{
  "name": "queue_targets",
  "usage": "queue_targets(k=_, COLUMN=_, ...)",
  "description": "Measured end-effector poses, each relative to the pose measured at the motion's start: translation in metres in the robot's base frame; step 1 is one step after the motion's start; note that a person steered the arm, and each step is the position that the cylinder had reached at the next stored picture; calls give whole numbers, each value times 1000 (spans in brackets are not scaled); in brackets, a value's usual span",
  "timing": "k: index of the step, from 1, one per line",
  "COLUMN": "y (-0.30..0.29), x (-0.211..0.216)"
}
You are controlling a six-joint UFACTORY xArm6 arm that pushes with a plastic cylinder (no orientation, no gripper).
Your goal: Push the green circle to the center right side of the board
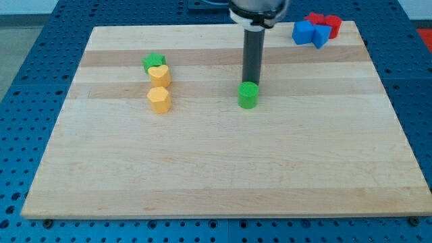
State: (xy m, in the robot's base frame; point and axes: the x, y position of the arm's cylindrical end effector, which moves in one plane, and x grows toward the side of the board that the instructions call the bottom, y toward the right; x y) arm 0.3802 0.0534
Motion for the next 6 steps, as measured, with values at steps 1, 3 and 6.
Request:
queue_targets(k=1, y=-39, x=-6)
queue_targets(k=3, y=-29, x=38)
queue_targets(k=6, y=75, x=48)
